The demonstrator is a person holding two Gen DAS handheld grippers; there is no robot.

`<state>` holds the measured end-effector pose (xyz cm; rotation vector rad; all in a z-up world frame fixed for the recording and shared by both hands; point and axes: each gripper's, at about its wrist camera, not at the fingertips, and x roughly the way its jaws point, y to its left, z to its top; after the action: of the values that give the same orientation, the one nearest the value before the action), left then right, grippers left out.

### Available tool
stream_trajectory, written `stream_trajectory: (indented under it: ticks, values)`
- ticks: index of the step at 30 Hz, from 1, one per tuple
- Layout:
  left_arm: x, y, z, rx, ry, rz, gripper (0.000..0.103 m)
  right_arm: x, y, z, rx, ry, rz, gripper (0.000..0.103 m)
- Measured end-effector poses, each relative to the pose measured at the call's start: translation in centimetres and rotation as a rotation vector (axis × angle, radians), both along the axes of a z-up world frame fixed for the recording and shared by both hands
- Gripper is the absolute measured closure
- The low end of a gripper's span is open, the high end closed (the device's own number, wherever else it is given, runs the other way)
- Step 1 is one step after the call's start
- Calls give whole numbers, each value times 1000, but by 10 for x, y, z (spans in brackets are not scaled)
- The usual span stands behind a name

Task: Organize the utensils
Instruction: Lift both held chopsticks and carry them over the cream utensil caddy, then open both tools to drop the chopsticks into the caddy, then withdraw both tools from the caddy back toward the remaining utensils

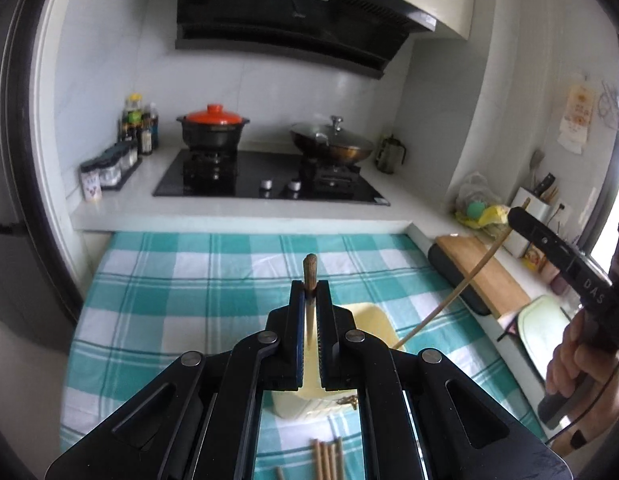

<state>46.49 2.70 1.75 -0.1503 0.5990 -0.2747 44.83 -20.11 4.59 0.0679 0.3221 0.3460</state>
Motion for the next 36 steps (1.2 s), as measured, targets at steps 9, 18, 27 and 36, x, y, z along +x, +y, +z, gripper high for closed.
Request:
stream_trajectory:
  ticks: [9, 18, 27, 36]
  values:
    - [46, -11, -72, 4, 227, 20, 99, 76, -9, -79, 8, 284, -27, 95]
    - [-1, 15, -39, 52, 99, 96, 18, 24, -28, -46, -5, 162, -65, 43]
    - [-154, 49, -78, 189, -10, 132, 4, -119, -64, -65, -24, 207, -35, 43]
    - [-255, 16, -149, 177, 115, 102, 4, -256, -52, -161, -143, 263, -135, 43]
